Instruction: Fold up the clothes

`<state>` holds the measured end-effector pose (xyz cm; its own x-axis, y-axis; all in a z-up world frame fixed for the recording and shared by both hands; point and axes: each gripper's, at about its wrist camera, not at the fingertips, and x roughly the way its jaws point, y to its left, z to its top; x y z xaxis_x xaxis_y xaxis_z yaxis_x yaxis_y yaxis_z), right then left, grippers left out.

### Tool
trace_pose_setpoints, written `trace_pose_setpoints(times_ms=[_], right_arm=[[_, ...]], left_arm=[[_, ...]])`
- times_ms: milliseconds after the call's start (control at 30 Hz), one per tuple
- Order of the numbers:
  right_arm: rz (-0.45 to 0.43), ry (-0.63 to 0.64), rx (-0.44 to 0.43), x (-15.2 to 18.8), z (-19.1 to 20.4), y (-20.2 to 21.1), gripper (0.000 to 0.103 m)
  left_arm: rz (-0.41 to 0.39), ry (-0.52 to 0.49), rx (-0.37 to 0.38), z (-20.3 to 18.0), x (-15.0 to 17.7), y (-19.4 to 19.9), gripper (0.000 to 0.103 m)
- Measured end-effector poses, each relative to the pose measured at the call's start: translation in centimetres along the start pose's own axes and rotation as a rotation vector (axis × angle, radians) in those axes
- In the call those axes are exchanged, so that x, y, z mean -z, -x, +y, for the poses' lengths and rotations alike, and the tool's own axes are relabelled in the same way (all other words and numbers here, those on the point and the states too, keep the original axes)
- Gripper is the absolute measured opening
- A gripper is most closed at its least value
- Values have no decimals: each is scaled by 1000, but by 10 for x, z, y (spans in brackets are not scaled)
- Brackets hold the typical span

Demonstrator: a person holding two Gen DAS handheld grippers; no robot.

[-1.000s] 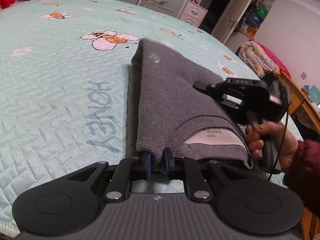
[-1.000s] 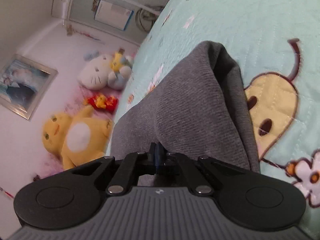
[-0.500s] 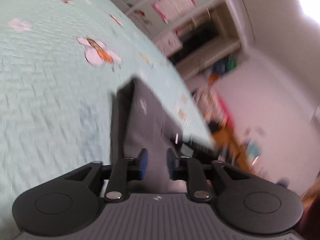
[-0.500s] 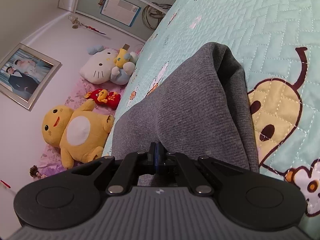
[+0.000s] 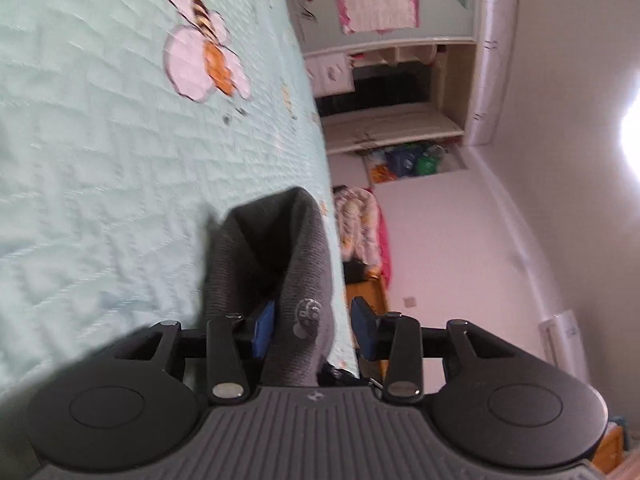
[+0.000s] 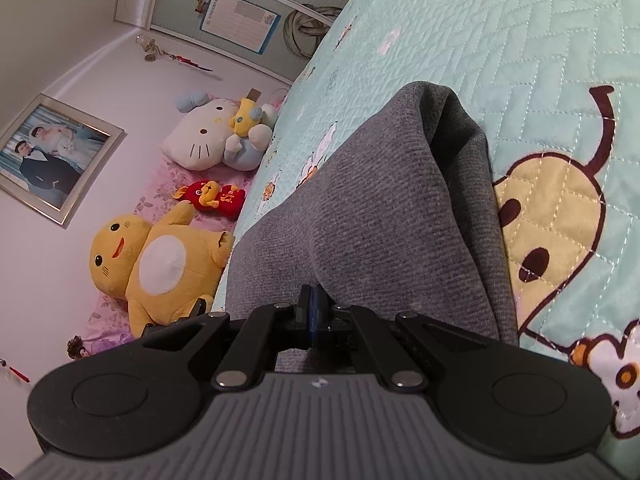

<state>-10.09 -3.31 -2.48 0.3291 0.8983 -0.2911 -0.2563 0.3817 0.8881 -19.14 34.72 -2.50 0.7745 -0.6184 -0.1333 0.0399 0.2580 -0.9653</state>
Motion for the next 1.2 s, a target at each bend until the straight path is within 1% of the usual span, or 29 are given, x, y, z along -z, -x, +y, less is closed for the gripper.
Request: trace_pose_setpoints(times_ms=[33,67,100,167,333,433,467,500,567,600,633,733,767,833,867,967,1033,1100,1133,1200], right_arm=[[0,-3,1,0,1,0,0],[1,1,6,0,2,-1,0],[1,21,24,0,7,-1,0],[0,62,62,2,16,-3,0],[20,275,222,7,58,-11,0],[25,393,239,2,92,-13,0],[26,433,245,1,104,-14,2],[28,472,250,-1,115,-15,10],[30,551,262,-4,138,-17,13],[31,585,260,-7,149,-18,14],[27,572,201,-14,152,-25,14],[32,513,168,-18,124,-37,14],[34,494,156,-20,115,-41,0],[37,455,134,-22,96,-49,0],[39,435,123,-24,86,-53,0],[44,376,90,-28,58,-64,0],[46,339,69,-31,41,-72,0],[43,340,66,-30,41,-72,0],[42,341,64,-30,41,-72,0],[39,342,61,-30,41,-72,0]], left_arm=[[-9,-20,-11,-5,2,-1,6],[-27,-65,-29,-17,6,3,6],[-48,-121,-51,-31,11,8,5],[-67,-177,-110,-41,18,8,5],[-103,-290,-268,-53,33,5,5],[-124,-358,-362,-61,41,3,5],[-127,-389,-384,-65,44,3,5],[-128,-420,-407,-69,45,3,5],[-130,-468,-441,-79,46,1,5],[-131,-493,-456,-81,47,1,5],[-132,-518,-472,-81,48,3,5],[-137,-608,-522,-84,54,-1,7],[-136,-650,-555,-83,58,-5,7],[-114,-653,-603,-71,61,-14,7],[-108,-634,-605,-65,61,-15,7],[-119,-612,-590,-58,62,-11,7],[-129,-574,-560,-56,59,-4,8],[-145,-514,-551,-55,56,6,8],[-158,-485,-558,-55,55,11,4],[-182,-459,-593,-56,55,23,4]])
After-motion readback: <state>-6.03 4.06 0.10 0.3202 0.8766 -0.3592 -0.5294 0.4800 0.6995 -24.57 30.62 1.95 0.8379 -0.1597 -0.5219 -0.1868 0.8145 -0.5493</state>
